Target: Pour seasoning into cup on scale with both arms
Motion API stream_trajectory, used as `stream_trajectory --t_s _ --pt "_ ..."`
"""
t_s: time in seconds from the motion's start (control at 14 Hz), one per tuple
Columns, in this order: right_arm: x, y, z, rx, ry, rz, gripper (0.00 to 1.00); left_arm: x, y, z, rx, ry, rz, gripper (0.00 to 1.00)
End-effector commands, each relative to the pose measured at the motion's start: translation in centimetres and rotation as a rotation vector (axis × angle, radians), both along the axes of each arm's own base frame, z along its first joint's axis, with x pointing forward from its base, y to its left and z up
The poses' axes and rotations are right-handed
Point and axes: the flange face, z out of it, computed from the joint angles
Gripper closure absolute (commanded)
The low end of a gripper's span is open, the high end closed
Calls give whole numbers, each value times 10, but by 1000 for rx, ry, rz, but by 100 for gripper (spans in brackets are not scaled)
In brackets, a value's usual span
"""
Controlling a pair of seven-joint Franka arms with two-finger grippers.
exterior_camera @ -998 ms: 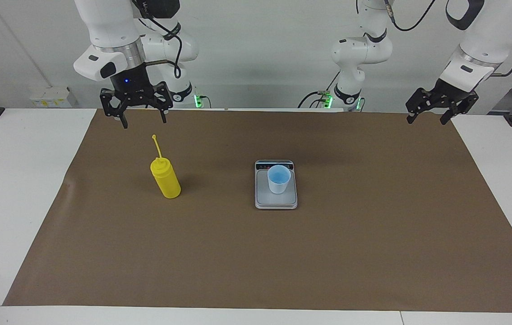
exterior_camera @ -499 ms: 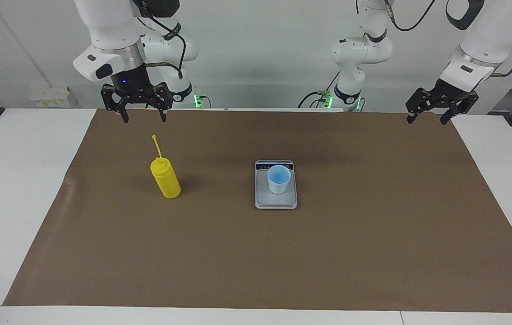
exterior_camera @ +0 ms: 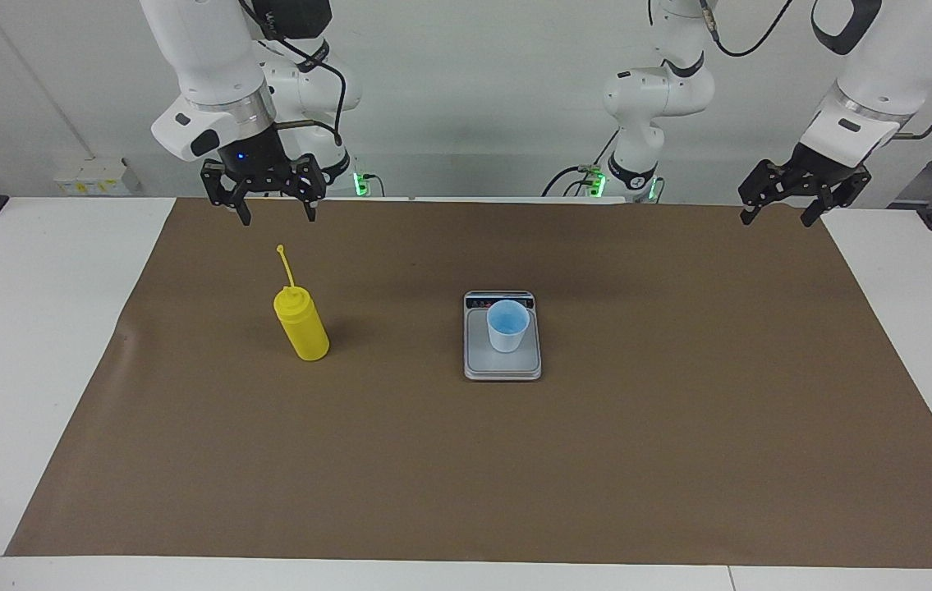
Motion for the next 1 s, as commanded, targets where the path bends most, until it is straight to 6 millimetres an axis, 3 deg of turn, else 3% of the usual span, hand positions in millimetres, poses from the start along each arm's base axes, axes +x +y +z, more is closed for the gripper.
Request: stream_trajectory --t_s 0.0,0.43,0.93 --pt "-12 -5 -5 4 -4 -31 0 -9 3 0 -10 3 16 0" --pt "-10 -25 -16 -65 -30 -35 0 -9 2 0 -10 3 14 0" --pt "-13 -24 -16 -67 -25 -34 0 -9 3 0 -10 3 16 0"
